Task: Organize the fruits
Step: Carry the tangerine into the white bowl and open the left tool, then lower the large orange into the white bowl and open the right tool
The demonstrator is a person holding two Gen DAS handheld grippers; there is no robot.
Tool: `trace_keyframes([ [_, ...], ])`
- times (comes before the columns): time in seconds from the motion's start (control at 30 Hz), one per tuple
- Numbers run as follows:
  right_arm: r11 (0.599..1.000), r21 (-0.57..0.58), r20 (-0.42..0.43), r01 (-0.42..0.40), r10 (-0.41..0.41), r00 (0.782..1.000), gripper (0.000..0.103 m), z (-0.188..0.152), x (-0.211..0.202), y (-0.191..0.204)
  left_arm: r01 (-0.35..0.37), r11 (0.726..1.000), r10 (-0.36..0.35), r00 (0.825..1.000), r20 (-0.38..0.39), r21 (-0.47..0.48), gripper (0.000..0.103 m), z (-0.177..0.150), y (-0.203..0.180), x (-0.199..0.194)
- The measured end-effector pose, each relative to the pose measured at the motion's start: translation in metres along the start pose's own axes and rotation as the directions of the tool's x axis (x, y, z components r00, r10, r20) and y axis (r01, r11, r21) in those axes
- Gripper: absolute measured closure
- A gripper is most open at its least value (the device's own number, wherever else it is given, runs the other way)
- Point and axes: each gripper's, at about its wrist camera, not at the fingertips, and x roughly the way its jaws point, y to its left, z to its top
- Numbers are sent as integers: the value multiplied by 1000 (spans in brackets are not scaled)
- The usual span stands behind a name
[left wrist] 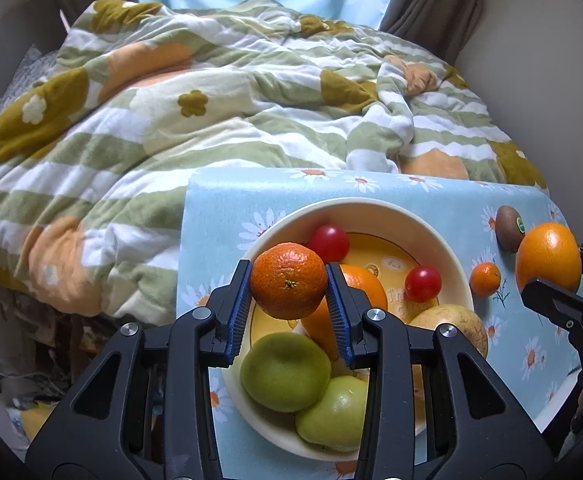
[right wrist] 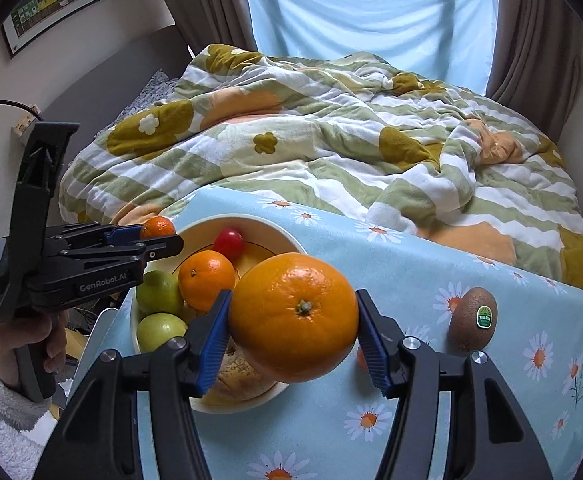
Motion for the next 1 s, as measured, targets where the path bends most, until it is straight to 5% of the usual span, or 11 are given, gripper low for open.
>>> trace_keyframes([
  [0.33, 1000, 7, -8, -19, 19, 1000, 48, -3, 2, -7, -34, 999, 34, 999, 2, -21, 56, 4, 2, 0],
  [0.37, 1000, 3, -6, -22, 22, 1000, 48, -3, 2, -7, -35, 999, 35, 999, 1, -21, 49, 4, 2, -1],
  [0.43, 1000, -1, -5, -29, 29, 1000, 48, -2, 1, -9, -39, 999, 39, 999, 8, -22, 0, 3, 1, -7],
  [1.0, 985, -143, -22, -98, 96, 995, 48, 23, 3, 0, -114, 987, 119, 992, 44, -111, 0, -37, -4, -59],
])
